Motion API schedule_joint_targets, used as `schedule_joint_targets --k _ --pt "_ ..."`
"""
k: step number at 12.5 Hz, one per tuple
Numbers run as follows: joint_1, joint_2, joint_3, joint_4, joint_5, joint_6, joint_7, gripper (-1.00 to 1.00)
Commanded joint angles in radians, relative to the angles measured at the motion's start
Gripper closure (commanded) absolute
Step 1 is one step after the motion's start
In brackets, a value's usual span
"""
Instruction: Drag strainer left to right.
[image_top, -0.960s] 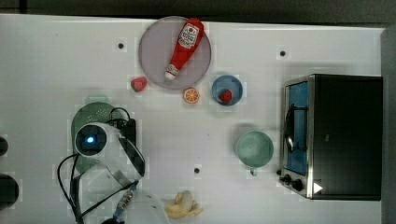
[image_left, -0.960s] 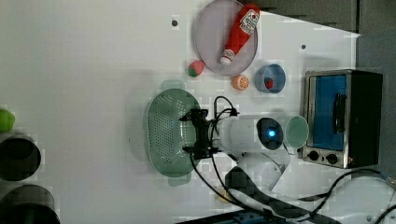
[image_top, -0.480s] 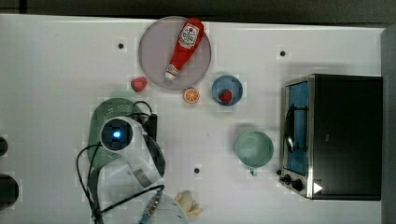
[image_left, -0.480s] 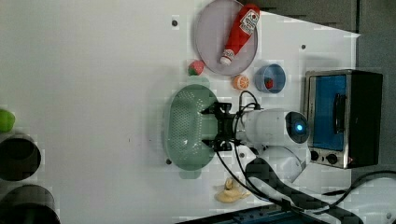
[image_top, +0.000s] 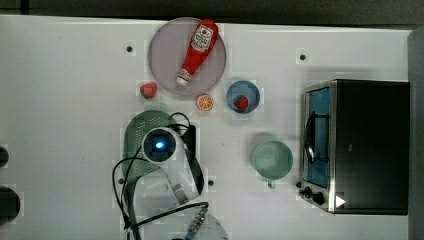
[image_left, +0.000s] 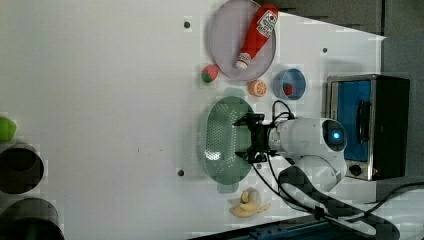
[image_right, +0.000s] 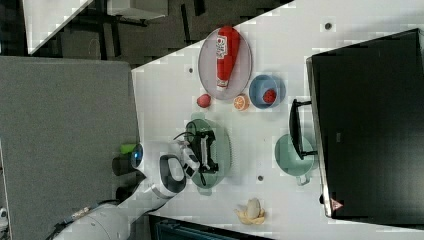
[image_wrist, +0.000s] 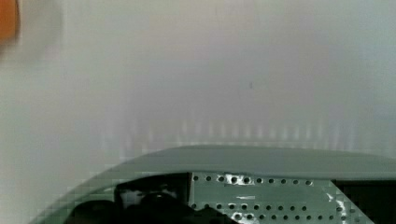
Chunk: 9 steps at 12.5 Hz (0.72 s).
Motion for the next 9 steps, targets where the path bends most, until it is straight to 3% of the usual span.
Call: schedule_joint_targets --k 1,9 --pt "-0.065 -0.038 -0.047 0.006 0.012 -0.009 -0.128 -1.0" --pt "-0.087 -0.062 -0.194 0.002 0.012 -0.007 -0.31 -1.0"
